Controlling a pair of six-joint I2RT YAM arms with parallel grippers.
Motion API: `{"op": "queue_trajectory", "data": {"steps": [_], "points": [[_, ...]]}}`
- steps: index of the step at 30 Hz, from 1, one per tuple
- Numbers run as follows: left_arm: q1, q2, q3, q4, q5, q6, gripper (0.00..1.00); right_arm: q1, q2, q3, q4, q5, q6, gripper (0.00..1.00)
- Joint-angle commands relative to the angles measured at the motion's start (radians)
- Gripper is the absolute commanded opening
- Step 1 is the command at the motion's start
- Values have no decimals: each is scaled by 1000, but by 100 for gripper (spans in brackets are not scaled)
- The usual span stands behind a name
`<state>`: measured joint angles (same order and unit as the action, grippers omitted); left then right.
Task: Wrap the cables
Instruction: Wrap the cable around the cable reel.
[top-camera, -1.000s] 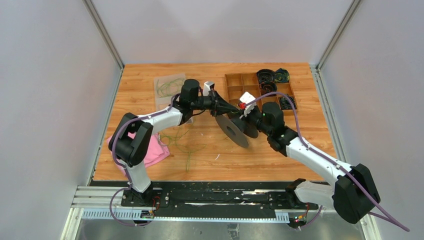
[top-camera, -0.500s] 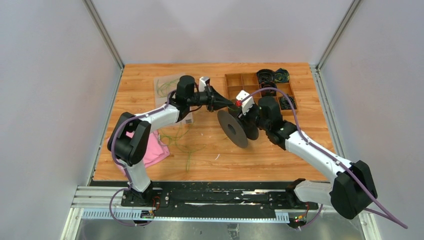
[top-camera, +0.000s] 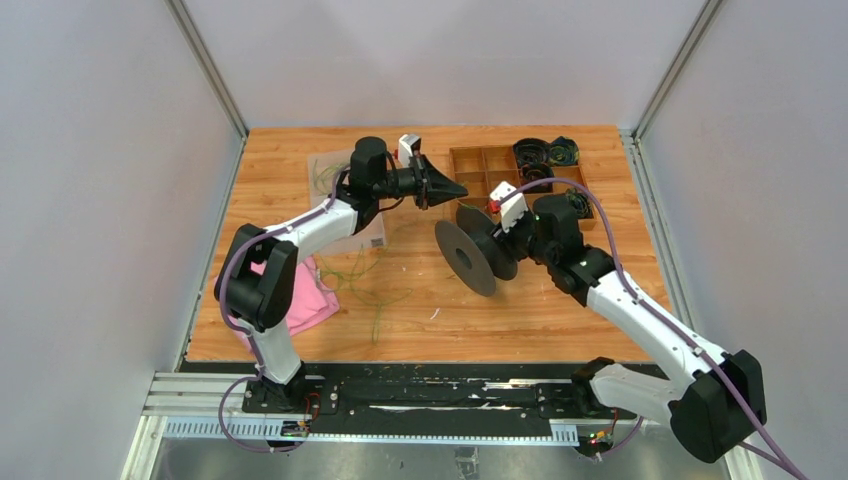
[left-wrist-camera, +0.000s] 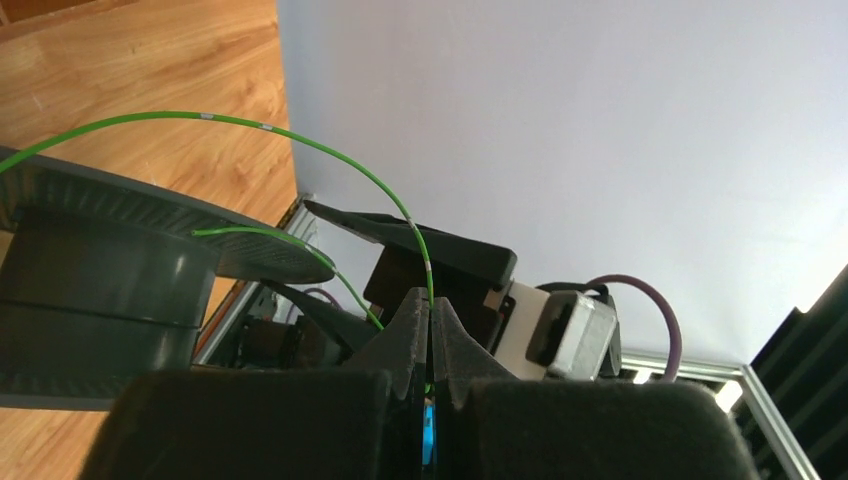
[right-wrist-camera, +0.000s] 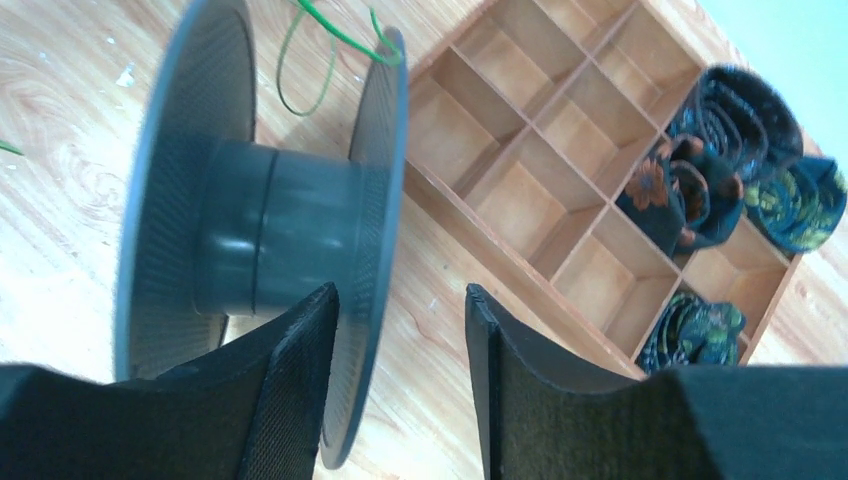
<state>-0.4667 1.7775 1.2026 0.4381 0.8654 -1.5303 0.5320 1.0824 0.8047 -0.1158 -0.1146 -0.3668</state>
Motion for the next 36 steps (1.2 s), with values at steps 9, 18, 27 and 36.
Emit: {"op": "queue_trajectory", "data": {"steps": [9, 18, 27, 36], "points": [[5, -22, 83, -55, 35, 114, 0, -34, 70, 37, -86, -72, 142, 25], [61, -29, 179, -293, -2, 323, 0, -1, 55, 82, -146, 87, 267, 7], [80, -21, 261, -436, -45, 458, 0, 10, 34, 95, -186, 152, 343, 3], [73, -37, 247, -365, -20, 400, 0, 28, 96, 107, -169, 187, 400, 7]]}}
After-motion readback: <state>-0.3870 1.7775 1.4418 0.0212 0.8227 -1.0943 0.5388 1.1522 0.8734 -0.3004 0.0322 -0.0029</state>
